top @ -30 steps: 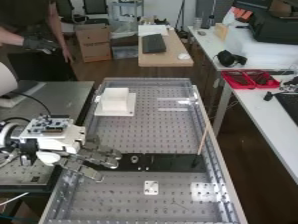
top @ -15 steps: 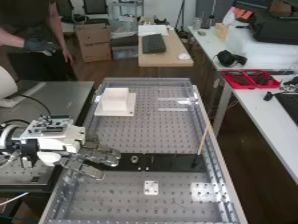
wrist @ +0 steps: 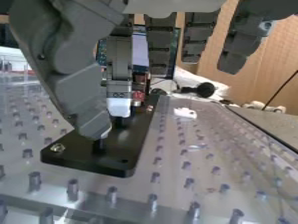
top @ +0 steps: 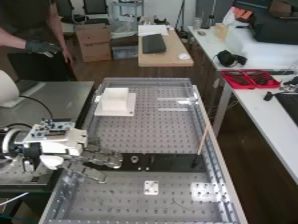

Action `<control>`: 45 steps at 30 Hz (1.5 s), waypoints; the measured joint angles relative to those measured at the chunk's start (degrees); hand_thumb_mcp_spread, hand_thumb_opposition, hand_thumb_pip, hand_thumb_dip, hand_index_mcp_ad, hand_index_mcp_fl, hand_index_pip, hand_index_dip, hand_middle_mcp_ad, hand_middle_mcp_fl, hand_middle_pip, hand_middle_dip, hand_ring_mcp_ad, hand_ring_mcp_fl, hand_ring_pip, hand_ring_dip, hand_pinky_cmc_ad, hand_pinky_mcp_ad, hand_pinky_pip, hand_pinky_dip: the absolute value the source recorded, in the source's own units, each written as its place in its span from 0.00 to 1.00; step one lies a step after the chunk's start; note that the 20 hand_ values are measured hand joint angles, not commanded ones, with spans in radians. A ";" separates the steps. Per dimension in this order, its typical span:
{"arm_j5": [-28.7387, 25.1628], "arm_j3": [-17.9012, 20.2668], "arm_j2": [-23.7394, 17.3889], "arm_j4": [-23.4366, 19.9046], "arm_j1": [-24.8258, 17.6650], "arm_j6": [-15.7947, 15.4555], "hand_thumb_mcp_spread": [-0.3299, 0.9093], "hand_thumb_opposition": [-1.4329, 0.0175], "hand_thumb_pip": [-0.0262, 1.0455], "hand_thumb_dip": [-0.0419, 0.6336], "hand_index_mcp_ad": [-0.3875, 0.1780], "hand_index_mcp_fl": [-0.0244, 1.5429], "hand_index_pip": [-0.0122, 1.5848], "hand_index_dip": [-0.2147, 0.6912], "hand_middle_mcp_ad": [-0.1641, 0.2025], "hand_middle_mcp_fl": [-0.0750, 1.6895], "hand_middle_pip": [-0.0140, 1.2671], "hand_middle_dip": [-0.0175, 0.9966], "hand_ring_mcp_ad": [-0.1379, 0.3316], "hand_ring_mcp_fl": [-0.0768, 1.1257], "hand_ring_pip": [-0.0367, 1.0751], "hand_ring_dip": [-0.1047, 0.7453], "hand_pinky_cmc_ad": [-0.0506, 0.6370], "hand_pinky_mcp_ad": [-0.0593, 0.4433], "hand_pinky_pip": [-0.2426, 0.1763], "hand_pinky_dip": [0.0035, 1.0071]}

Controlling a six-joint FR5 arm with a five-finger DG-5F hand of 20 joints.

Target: Grab the smaller nut and place it in the white container

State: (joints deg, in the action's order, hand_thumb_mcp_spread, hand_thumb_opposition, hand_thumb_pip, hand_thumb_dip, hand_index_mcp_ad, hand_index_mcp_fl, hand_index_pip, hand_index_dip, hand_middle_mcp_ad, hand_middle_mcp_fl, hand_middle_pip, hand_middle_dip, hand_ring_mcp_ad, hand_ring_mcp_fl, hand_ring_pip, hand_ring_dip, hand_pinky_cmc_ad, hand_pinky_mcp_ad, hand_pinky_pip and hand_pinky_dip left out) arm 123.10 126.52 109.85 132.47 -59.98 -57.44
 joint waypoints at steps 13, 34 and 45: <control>0.27 0.17 0.36 -0.58 -0.04 -0.25 0.61 0.41 0.70 0.37 0.44 0.05 0.98 0.42 0.62 0.11 0.10 0.24 0.57 0.06 0.11 0.27 0.55 0.67 0.55 0.15; 1.28 -0.17 1.19 -1.15 0.19 -2.12 0.61 0.41 0.70 0.37 0.42 0.07 0.98 0.42 0.62 0.12 0.10 0.24 0.57 0.06 0.11 0.27 0.56 0.67 0.59 0.15; 1.49 -0.47 1.45 -0.57 0.20 -2.42 0.62 0.41 0.70 0.37 0.42 0.07 0.98 0.42 0.60 0.13 0.10 0.25 0.54 0.06 0.11 0.26 0.56 0.68 0.59 0.15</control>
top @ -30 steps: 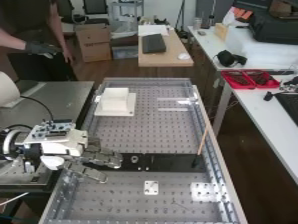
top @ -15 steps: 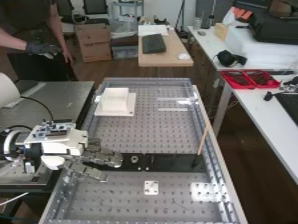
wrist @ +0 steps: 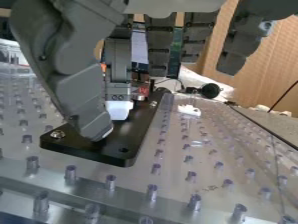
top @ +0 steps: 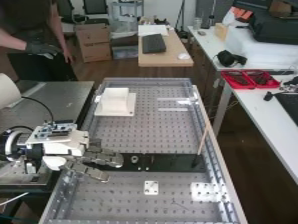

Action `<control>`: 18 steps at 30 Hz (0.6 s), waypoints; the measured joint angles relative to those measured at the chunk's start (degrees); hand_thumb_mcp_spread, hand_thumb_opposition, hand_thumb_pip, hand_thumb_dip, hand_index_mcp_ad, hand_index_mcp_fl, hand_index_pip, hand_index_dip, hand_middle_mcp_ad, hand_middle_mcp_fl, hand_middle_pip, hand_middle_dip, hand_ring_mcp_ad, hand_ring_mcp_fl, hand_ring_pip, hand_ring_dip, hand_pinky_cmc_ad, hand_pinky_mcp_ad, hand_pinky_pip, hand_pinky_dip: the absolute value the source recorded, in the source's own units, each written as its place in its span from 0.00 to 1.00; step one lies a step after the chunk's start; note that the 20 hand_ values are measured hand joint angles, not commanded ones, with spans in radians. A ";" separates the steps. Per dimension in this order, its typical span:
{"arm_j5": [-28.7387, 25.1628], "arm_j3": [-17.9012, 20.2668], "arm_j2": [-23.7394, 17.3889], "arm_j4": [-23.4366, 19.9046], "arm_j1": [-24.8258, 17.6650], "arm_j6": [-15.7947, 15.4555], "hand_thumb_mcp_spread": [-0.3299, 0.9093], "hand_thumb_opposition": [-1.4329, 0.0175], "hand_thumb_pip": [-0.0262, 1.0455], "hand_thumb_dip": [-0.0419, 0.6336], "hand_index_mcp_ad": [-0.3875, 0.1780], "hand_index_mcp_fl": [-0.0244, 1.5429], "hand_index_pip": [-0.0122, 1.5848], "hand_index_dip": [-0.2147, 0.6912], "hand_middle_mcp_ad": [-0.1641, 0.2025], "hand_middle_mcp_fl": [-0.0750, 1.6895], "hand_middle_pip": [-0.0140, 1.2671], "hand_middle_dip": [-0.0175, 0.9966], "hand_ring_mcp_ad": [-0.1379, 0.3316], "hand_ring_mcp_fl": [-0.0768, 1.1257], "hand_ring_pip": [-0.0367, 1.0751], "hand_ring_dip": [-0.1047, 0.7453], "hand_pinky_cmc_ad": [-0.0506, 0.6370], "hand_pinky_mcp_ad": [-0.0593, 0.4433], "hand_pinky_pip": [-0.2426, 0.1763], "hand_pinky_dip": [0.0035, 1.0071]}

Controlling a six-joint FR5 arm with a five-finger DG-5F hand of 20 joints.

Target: Grab the smaller nut and place it in the white container

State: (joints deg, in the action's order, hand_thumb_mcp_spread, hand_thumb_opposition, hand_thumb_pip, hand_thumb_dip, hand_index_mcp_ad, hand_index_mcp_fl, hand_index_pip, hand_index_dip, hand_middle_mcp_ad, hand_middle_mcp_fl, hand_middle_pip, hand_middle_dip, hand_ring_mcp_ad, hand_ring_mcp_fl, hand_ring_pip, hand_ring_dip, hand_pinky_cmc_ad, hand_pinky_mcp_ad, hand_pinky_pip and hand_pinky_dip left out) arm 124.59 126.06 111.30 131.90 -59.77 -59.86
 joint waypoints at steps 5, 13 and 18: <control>-0.05 0.19 -0.08 -0.12 0.01 0.33 0.61 0.41 0.70 0.37 0.40 0.07 0.98 0.41 0.60 0.13 0.10 0.25 0.54 0.07 0.11 0.27 0.56 0.68 0.59 0.15; -0.17 0.29 -0.04 -0.34 0.01 0.53 0.61 0.41 0.70 0.37 0.40 0.08 0.98 0.40 0.60 0.13 0.10 0.25 0.54 0.07 0.11 0.28 0.56 0.67 0.59 0.15; -0.23 0.19 0.02 -0.26 0.01 0.53 0.61 0.41 0.70 0.37 0.40 0.09 0.98 0.39 0.60 0.13 0.10 0.25 0.54 0.07 0.11 0.28 0.56 0.66 0.59 0.15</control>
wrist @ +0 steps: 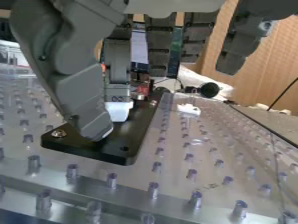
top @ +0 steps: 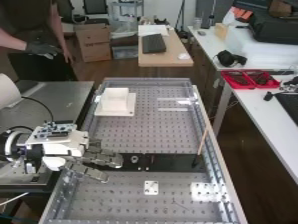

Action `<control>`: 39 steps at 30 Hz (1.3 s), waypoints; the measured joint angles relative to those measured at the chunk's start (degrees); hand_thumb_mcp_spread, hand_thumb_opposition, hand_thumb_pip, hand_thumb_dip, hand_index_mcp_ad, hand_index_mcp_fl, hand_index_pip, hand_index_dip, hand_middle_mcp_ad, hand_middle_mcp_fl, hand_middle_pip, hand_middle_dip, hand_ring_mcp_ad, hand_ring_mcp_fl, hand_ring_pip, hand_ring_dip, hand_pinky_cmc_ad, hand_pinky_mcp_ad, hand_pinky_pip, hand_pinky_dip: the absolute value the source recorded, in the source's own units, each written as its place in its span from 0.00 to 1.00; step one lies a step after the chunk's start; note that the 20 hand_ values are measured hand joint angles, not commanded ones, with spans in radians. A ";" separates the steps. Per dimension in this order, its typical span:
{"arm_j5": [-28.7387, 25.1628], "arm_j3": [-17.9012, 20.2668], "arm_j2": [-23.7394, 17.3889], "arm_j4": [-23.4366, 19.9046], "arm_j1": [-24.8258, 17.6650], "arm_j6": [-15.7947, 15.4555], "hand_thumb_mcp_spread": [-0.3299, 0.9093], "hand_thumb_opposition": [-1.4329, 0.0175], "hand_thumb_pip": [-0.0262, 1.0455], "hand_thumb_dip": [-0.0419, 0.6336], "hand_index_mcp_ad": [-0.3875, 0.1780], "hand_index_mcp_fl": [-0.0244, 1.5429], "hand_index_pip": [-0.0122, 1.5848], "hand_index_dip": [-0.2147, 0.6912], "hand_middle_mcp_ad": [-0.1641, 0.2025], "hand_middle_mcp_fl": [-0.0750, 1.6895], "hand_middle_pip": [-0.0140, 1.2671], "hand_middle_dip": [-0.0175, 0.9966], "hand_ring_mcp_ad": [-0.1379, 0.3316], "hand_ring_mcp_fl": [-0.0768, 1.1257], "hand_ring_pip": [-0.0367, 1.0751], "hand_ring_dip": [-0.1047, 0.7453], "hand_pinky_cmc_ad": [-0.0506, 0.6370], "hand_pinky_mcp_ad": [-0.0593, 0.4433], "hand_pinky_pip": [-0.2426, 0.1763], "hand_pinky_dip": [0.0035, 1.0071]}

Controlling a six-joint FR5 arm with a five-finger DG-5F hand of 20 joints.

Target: Grab the smaller nut and place it in the white container

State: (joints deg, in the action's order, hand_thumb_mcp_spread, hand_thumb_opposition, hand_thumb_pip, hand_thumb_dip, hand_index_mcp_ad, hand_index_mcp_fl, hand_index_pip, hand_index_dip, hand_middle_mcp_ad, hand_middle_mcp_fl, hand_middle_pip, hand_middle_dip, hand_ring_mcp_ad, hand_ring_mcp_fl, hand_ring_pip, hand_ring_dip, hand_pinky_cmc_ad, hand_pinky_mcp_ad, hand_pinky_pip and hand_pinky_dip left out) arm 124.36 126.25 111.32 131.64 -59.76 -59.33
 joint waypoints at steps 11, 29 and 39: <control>-0.03 -0.05 0.08 0.07 -0.04 0.16 0.61 0.41 0.70 0.37 0.40 0.10 0.98 0.39 0.60 0.14 0.10 0.25 0.54 0.07 0.11 0.28 0.56 0.66 0.59 0.15; 0.14 -0.56 0.36 0.17 -0.15 0.32 0.61 0.39 0.68 0.37 0.41 0.15 0.98 0.38 0.61 0.15 0.10 0.25 0.53 0.06 0.11 0.28 0.56 0.66 0.59 0.15; 0.43 -1.15 0.56 0.57 -0.18 0.20 0.61 0.39 0.65 0.37 0.41 0.21 0.97 0.39 0.61 0.15 0.10 0.25 0.53 0.07 0.11 0.28 0.56 0.66 0.58 0.15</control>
State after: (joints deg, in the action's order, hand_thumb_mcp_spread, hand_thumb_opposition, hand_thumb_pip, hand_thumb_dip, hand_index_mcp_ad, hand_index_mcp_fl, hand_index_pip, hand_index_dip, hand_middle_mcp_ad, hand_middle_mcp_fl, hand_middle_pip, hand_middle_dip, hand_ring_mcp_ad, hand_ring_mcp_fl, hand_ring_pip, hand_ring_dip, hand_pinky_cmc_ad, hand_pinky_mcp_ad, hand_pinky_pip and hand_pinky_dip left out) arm 124.79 125.10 111.88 132.21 -59.94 -59.13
